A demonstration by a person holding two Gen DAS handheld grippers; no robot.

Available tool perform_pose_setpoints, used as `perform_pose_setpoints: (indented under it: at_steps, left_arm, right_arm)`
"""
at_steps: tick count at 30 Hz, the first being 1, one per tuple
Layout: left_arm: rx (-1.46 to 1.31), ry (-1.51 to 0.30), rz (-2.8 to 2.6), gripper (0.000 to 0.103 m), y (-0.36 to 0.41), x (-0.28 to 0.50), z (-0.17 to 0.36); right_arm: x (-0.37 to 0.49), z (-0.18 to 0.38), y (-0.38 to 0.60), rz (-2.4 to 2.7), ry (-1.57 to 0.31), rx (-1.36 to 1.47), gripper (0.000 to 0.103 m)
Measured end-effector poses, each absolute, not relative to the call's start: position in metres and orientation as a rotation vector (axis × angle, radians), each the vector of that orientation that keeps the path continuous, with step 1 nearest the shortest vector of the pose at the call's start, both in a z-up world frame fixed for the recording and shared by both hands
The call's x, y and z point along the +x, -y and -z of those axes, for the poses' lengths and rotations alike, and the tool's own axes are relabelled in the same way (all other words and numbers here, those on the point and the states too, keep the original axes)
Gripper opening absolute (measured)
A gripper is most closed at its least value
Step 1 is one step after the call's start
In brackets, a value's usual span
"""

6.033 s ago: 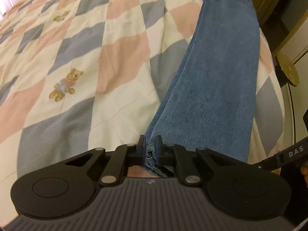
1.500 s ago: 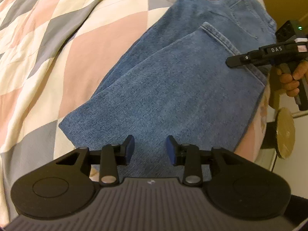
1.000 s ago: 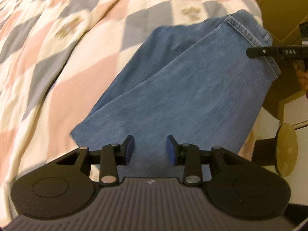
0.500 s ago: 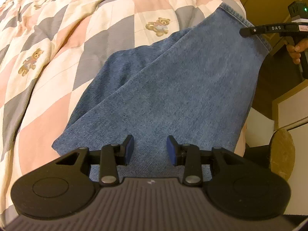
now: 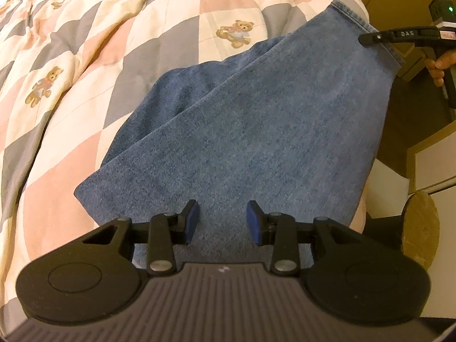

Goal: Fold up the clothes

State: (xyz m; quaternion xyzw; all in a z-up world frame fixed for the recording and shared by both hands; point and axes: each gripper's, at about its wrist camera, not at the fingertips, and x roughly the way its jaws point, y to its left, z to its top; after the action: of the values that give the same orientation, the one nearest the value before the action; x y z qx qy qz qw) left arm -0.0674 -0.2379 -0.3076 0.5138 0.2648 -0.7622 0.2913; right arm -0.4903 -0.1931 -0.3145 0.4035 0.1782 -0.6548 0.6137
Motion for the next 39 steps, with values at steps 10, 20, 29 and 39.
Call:
perform_pose_setpoints:
  at_steps: [10, 20, 29, 39]
  left_arm:
    - [1.374, -0.647, 2.064, 0.03, 0.237, -0.061, 0.303]
    - [1.325, -0.462, 2.263, 0.006, 0.286, -0.113, 0.335]
    - [1.35, -0.42, 2.305, 0.008, 0.296, -0.066, 0.299]
    - [1.518, -0.296, 2.453, 0.004, 0.311, -0.036, 0.335]
  right_arm:
    - [-0.471, 0.304, 0.183, 1.783, -0.408, 0.827, 0.046]
    - [-0.453, 0.321, 0.176, 1.758, -0.324, 0.867, 0.016]
    - [-0.379, 0.316, 0.137, 1.725, -0.289, 0.873, 0.034]
    - [-0.143, 0.332, 0.092, 1.608, -0.449, 0.935, 0.028]
